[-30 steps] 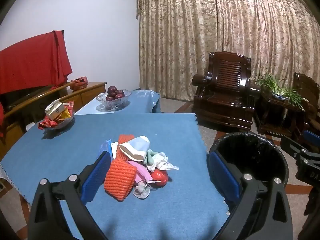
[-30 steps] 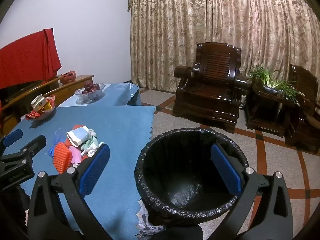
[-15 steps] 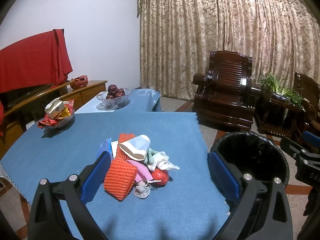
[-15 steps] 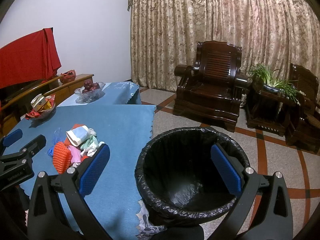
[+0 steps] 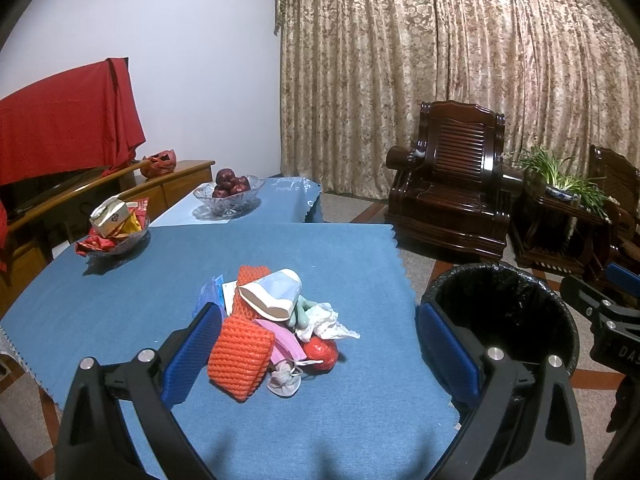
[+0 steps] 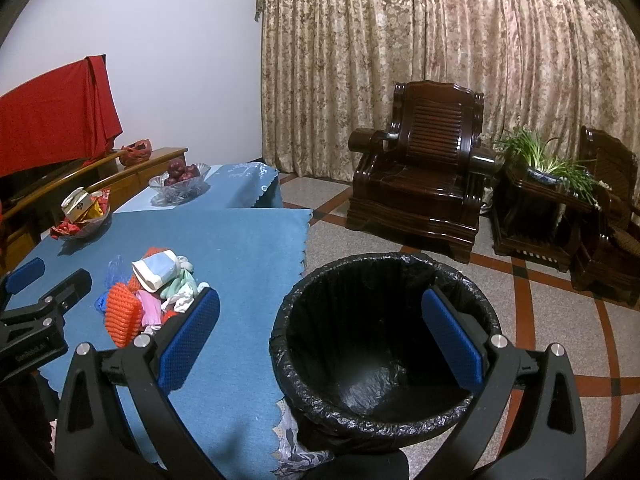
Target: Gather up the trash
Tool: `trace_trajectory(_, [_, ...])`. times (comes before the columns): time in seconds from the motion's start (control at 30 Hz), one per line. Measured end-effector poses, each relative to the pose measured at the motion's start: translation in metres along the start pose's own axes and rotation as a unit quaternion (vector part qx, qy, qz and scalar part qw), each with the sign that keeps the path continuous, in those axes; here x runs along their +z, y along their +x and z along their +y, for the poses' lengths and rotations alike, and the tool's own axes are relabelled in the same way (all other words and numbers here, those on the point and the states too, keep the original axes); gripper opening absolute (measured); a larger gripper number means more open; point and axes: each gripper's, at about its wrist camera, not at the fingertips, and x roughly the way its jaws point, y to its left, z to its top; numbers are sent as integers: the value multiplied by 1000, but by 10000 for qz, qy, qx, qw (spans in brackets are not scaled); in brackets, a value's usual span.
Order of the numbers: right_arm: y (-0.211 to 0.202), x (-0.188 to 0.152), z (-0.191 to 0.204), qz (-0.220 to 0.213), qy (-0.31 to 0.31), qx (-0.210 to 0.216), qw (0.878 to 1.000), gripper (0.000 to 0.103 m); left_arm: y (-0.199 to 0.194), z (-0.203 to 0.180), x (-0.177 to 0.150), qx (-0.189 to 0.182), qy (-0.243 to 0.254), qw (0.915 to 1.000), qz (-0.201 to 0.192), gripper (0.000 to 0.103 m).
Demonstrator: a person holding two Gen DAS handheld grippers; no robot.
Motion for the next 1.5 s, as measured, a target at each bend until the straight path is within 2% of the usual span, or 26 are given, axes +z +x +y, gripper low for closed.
trace_trajectory(1.5, [-1,3,1,16,21,15,10000,98,7,4,2,-10,-31,10000,40,97])
